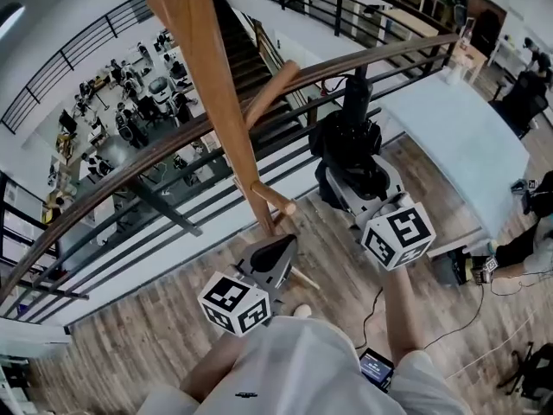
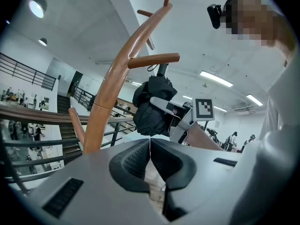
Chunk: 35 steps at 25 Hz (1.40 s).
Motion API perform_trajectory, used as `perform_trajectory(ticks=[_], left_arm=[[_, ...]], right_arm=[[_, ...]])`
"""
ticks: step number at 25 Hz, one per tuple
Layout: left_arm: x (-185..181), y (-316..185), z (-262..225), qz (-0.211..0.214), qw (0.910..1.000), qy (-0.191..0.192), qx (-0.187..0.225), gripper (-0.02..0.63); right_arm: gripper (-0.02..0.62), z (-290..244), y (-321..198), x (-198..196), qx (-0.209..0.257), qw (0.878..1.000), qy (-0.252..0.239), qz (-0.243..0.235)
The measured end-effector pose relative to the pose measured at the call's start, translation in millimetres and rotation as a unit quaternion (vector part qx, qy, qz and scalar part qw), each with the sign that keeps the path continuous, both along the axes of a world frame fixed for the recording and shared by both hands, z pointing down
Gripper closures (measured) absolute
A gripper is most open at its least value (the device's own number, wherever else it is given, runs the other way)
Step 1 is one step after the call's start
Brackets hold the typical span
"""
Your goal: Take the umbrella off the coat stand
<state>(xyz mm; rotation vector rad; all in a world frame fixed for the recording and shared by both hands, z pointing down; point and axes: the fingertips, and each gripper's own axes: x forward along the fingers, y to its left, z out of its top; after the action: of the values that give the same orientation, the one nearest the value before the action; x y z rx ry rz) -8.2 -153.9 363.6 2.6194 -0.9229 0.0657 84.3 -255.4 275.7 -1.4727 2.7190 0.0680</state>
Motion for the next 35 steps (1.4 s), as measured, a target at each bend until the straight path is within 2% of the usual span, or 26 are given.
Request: perform_trajectory(ticks=[15, 30, 35], left_arm=[[15, -2, 15, 0.024, 0.9996, 0.008, -0.013, 0.583], [12, 4, 30, 0.013, 0.9996, 0.012, -0.023, 0.583], [9, 7, 29, 0.02, 0.9997, 0.011, -0.007, 0.583]], right_arm=[[0.334, 33, 28, 24, -0.026, 0.999, -0.003, 0.026], [0.334, 67, 66, 39, -0.033, 0.999, -0.026, 0.018], [0.334, 82, 82, 34, -0.036, 0.999, -0.03, 0.009]])
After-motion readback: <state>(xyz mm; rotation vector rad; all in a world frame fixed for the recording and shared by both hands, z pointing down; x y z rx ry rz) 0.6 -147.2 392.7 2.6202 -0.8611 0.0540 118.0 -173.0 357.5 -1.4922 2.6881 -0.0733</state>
